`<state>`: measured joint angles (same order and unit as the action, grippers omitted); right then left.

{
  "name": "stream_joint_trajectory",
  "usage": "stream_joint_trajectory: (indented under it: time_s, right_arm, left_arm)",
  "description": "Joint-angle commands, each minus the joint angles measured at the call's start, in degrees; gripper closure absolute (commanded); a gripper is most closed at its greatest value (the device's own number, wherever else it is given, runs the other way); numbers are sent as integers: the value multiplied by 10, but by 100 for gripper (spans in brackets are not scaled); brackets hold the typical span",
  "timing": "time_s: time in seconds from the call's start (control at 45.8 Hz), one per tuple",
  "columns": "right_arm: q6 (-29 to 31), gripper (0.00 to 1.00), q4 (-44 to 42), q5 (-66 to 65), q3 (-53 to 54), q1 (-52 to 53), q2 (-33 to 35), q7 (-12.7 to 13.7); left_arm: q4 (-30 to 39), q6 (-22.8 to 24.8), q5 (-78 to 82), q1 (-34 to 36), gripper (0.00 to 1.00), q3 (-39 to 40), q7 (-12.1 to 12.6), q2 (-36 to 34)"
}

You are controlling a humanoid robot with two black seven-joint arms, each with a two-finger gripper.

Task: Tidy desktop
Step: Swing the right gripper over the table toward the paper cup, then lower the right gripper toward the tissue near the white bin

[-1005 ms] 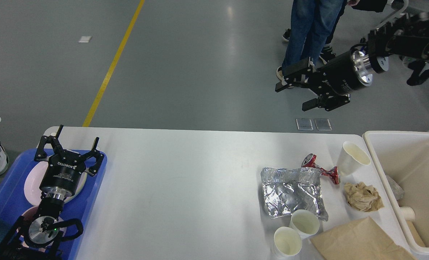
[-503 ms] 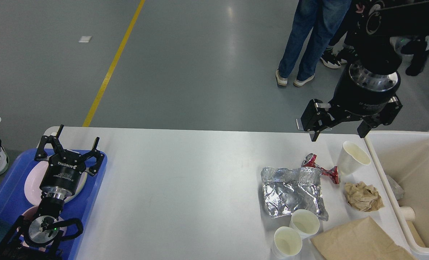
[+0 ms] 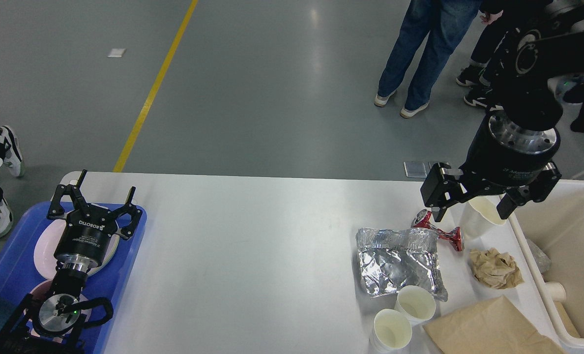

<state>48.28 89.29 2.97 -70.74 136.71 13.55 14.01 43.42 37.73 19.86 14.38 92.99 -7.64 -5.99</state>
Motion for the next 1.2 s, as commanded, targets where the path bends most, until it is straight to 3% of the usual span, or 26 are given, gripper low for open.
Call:
stream_joint_trajectory:
  time_s: [0.0, 0.066, 0.197, 0.262, 0.481, 0.634, 0.765, 0.918, 1.18]
  right_arm:
    - [-27, 8, -1, -39, -30, -38, 50, -12]
    - [-79, 8, 4, -77, -62, -52, 54, -44]
    - [-124, 8, 30, -140, -133, -63, 56, -171]
    - [-149, 10, 40, -186, -150, -82, 68, -208]
    - [-286, 13, 70, -359, -146, -196, 169, -208]
    - [-334, 11, 71, -467, -143, -241, 244, -212]
    - [-416, 12, 76, -565, -143, -339, 241, -213]
    - [-507, 13, 61, -577, -144, -427, 210, -212]
    - [-541, 12, -32, -573, -129, -512, 184, -209]
  left_arm:
    - [0, 0, 0, 0, 4, 0, 0, -1]
    - [0, 0, 0, 0, 4, 0, 0, -1]
    - [0, 0, 0, -1, 4, 0, 0, -1]
    - [0, 0, 0, 0, 4, 0, 0, -1]
    - [0, 0, 0, 0, 4, 0, -1, -1]
    - [0, 0, 0, 0, 4, 0, 0, -1]
    - [0, 0, 0, 0, 4, 0, 0, 0]
    - [0, 0, 0, 0, 4, 0, 0, 0]
    - [0, 0, 0, 0, 4, 0, 0, 0]
